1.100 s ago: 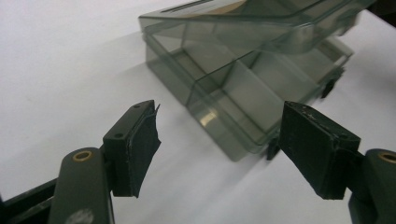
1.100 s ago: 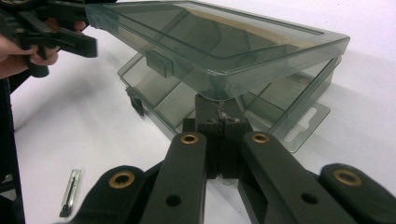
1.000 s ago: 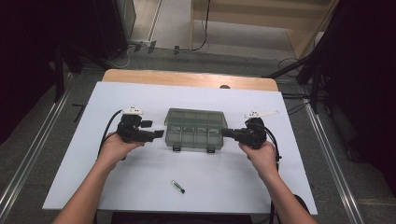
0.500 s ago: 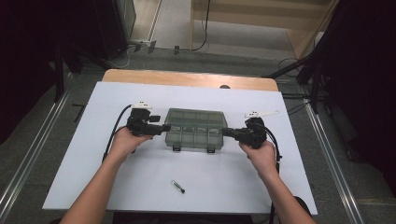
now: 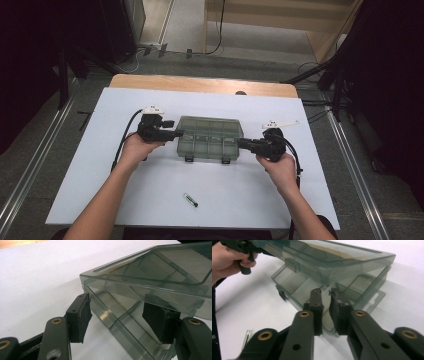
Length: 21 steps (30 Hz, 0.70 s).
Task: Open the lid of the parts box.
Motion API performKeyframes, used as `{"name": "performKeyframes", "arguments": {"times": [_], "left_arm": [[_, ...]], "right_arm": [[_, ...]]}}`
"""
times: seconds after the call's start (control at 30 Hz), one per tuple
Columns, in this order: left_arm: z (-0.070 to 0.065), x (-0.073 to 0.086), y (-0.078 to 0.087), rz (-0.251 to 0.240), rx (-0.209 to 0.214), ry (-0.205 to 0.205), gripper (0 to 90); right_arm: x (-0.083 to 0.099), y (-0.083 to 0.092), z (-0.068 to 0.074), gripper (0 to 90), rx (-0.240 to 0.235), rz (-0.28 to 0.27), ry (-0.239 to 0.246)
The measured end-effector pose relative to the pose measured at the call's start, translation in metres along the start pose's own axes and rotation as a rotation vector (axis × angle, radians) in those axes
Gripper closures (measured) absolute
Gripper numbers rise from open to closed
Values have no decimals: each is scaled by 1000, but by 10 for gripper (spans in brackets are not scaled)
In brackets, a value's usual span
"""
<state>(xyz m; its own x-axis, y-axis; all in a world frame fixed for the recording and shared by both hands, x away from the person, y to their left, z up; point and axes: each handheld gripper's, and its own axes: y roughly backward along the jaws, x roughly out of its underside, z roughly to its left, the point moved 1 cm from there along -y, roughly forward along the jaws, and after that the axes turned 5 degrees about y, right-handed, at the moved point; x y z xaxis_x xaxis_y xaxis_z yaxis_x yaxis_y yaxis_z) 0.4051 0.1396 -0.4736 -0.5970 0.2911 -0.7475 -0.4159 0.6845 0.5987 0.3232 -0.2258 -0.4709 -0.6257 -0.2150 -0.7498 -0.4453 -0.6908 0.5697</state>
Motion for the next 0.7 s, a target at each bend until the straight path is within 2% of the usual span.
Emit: {"name": "performKeyframes", "arguments": {"times": [0.17, 0.23, 0.27, 0.53, 0.7], "left_arm": [[0, -2, -2, 10, 13, -3, 385], [-1, -3, -2, 9, 13, -4, 385], [-1, -4, -2, 7, 14, -3, 385], [-2, -9, -4, -15, 20, -20, 396], [-1, -12, -4, -21, 18, -25, 415]], "right_arm": [[6, 0, -3, 659, 38, 3, 11], [8, 0, -5, 658, 16, 11, -2], [10, 1, -6, 621, 2, 7, -15], [15, 4, -9, 547, 14, -14, -31], [18, 5, -8, 497, 29, -31, -4]]}}
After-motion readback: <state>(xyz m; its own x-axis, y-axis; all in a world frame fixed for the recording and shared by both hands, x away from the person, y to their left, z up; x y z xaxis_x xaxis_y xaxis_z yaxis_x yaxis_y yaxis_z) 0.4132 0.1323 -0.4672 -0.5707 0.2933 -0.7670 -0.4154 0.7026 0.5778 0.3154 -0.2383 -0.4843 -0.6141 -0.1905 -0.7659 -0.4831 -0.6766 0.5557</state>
